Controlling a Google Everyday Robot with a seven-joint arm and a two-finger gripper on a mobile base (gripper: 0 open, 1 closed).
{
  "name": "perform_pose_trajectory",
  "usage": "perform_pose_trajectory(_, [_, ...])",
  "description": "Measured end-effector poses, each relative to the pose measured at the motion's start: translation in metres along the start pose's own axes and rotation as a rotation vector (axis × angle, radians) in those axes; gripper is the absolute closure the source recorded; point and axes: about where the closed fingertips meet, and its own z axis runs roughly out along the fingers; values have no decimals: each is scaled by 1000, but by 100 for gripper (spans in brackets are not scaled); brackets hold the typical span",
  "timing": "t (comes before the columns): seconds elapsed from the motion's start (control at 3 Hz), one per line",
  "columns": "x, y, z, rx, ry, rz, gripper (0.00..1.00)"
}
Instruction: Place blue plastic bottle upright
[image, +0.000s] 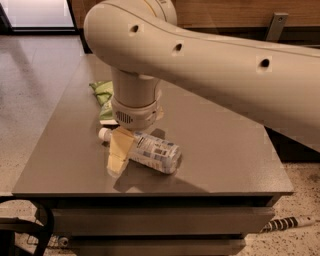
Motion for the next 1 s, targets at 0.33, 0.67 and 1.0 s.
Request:
perform_pose_trajectory(0.33, [-6, 4, 12, -5, 13, -23, 16])
perform_pose_trajectory(0.67, [-6, 5, 13, -5, 12, -24, 39])
perform_pose_trajectory(1.0, [-7, 5, 14, -5, 12, -26, 62])
